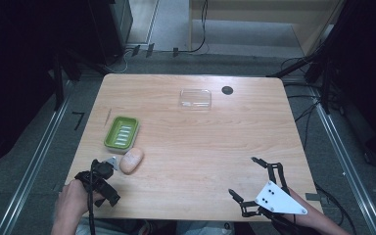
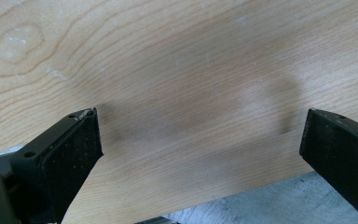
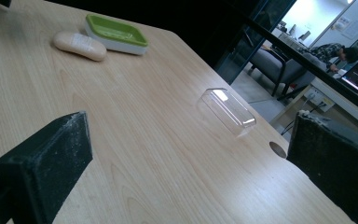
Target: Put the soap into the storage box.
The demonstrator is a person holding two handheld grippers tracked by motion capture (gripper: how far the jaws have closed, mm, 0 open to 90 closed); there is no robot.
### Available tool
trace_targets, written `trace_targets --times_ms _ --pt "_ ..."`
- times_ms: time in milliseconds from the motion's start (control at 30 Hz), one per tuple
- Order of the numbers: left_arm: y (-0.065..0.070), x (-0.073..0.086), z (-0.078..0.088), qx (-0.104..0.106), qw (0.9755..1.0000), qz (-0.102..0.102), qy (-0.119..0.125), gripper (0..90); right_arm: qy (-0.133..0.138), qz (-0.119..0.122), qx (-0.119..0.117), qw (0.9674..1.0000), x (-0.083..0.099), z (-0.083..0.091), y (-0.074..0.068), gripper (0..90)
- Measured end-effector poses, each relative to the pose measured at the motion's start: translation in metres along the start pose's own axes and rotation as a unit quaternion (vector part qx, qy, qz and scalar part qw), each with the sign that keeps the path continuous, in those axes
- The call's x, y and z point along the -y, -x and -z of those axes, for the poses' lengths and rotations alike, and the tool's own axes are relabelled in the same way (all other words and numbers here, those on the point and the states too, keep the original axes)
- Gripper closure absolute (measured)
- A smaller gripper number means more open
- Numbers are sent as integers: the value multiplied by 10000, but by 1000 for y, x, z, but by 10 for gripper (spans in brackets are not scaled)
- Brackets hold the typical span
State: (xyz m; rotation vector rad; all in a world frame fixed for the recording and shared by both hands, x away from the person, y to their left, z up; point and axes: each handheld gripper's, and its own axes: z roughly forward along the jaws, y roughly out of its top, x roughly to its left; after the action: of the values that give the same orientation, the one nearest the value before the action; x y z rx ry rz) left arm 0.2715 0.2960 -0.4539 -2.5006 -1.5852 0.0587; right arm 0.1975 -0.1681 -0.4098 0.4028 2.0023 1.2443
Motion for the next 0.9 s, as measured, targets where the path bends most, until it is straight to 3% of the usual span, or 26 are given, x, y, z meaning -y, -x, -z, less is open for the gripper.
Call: trace_targets --times_ms 900 --pt "2 -4 10 42 9999 -78 75 0 -51 66 -38 10000 -1 -2 -2 0"
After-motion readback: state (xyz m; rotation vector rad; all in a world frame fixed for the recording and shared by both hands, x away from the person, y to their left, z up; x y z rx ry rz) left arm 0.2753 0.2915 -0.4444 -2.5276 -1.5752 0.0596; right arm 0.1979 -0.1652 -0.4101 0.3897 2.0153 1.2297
